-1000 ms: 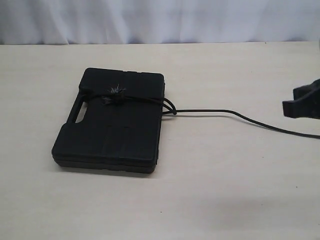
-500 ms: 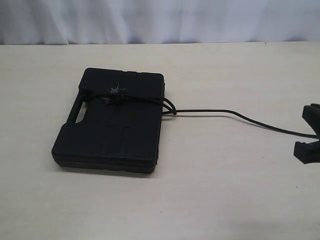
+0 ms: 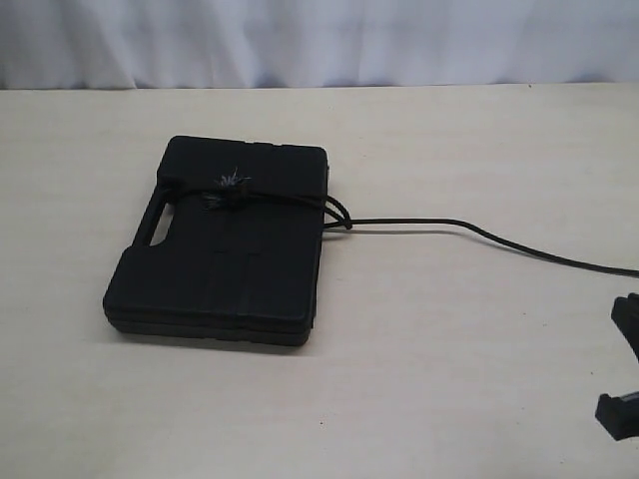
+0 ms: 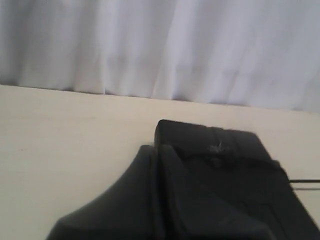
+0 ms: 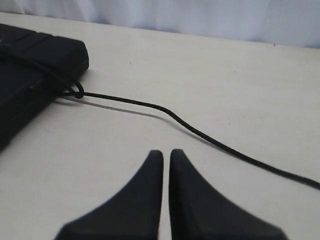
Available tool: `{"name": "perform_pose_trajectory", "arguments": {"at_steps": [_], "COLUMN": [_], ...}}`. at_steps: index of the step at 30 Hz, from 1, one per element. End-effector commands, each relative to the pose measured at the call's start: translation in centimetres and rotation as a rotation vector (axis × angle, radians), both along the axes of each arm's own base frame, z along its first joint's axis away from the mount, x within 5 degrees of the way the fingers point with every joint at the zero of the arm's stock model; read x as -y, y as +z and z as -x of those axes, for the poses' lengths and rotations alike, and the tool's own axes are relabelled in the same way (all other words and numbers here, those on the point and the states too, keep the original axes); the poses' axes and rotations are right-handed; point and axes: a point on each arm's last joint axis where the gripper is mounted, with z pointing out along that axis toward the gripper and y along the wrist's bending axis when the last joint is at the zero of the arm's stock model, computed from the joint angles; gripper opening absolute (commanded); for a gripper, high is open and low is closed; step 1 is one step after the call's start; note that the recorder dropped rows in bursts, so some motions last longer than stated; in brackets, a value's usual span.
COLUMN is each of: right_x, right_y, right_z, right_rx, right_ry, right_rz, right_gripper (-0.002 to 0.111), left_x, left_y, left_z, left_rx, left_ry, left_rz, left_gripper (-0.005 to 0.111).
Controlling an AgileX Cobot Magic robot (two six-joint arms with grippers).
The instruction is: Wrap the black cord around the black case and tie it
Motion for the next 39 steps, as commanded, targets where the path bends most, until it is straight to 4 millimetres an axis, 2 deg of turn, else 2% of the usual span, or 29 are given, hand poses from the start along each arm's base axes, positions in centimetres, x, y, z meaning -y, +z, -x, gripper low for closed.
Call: {"name": "perform_pose_trajectory", "arguments": {"at_steps": [1,5,11,24,26,30,39], "right_x": [0.3,0.5,0.5,0.5,0.5,0.5,0.5], "right_y": [0.2,1.5,2.5,2.6,2.6,2.6,2.6], "right_z": [1.2,2.4,3.0,3.0,3.0,3.0,3.0], "right_rx": [0.043,0.229,0.369,0.381,0.381,0.381,0.371], "right_ry": [-0.002,-0.003,0.007,0.008,0.008,0.008,0.002], "right_rz": [0.005,-0.028,-0.058,-0.053,-0.053,-0.055,-0.106], "right_gripper": [0.004,0.004,0.004,0.004,0.004,0.004,0.004], "left_x": [0.2,0.4,1.3,1.2,1.0,0.4,0.4], "left_y": [-1.3,-2.2,-4.0,-3.9,-3.7,-3.8,-3.8], "left_z": [0.9,2.0,2.4,2.4,2.3,2.3,2.3], "left_rx": [0.030,0.125,-0.054,-0.034,-0.023,-0.030,-0.029], "left_ry": [-0.048,-0.088,-0.247,-0.235,-0.220,-0.190,-0.188], "left_rz": [-0.198,-0.278,-0.417,-0.414,-0.449,-0.658,-0.673], "left_gripper": [0.000,0.000,0.000,0.000,0.000,0.000,0.000]}}
